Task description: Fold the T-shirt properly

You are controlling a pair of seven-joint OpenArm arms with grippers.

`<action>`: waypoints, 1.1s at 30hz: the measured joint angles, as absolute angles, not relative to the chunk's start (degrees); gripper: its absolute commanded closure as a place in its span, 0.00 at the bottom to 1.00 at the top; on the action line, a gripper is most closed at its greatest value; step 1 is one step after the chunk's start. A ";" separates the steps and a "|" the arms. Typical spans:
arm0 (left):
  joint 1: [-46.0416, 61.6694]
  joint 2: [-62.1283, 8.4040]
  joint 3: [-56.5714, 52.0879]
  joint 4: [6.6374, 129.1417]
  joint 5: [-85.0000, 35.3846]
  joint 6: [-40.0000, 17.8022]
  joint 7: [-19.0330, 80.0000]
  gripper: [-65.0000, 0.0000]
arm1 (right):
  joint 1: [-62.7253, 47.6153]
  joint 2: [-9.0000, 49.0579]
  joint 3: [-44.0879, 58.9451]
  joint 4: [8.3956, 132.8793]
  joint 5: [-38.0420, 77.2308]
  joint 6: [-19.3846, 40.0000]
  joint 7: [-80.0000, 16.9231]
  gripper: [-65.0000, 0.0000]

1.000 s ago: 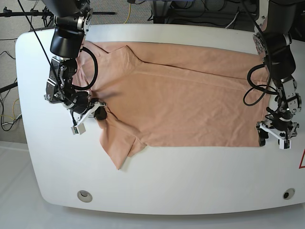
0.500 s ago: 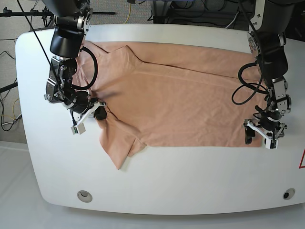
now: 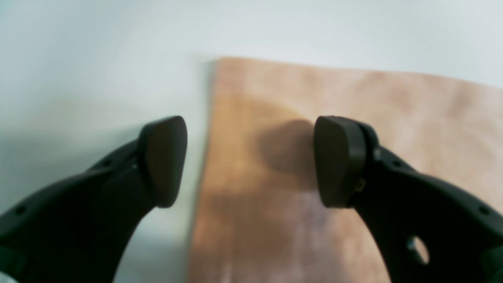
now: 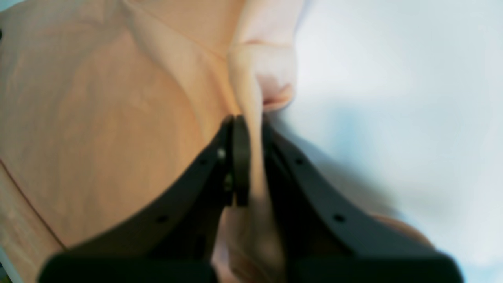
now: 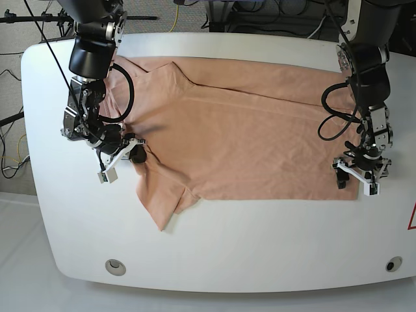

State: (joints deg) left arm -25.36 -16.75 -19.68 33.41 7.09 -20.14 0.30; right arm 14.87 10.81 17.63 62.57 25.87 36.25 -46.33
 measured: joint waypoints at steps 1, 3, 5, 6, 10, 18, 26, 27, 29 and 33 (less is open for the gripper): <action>-25.32 -17.06 -19.70 33.21 6.90 -20.18 0.27 0.27 | 14.87 10.81 17.63 62.57 25.87 36.25 -46.33 1.00; -25.30 -17.63 -19.70 32.64 6.83 -20.60 0.12 0.27 | 14.87 10.81 17.63 62.57 25.85 36.25 -46.33 1.00; -25.41 -17.96 -19.73 32.23 6.57 -20.53 -0.05 0.27 | 14.87 10.83 17.63 62.57 25.87 36.25 -46.33 1.00; -25.41 -18.02 -19.77 32.14 6.57 -20.45 -0.10 0.27 | 14.87 10.83 17.63 62.57 25.85 36.25 -46.33 1.00; -25.41 -18.11 -19.88 32.08 6.44 -20.45 -0.10 0.27 | 14.87 10.79 17.63 62.57 25.87 36.25 -46.33 1.00; -25.58 -18.06 -19.86 31.90 6.44 -20.38 -0.08 0.26 | 14.87 10.81 17.63 62.57 25.85 36.25 -46.33 1.00; -25.69 -16.56 -19.99 31.90 6.44 -20.45 -0.60 0.26 | 14.87 10.81 17.63 62.57 25.87 36.25 -46.33 1.00; -25.71 -16.21 -19.99 31.90 6.46 -20.93 -0.69 0.26 | 14.87 10.81 17.63 62.57 25.85 36.25 -46.33 1.00; -25.89 -15.51 -19.99 31.99 6.50 -22.48 -0.34 0.27 | 14.87 10.79 17.63 62.57 25.87 36.25 -46.35 1.00; -26.55 -14.15 -19.99 32.36 6.44 -24.53 2.11 0.27 | 14.87 10.83 17.63 62.57 25.87 36.25 -46.33 1.00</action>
State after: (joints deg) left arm -26.55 -14.15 -19.99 32.36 6.44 -24.53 2.11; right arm 14.87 10.83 17.63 62.57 25.87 36.25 -46.33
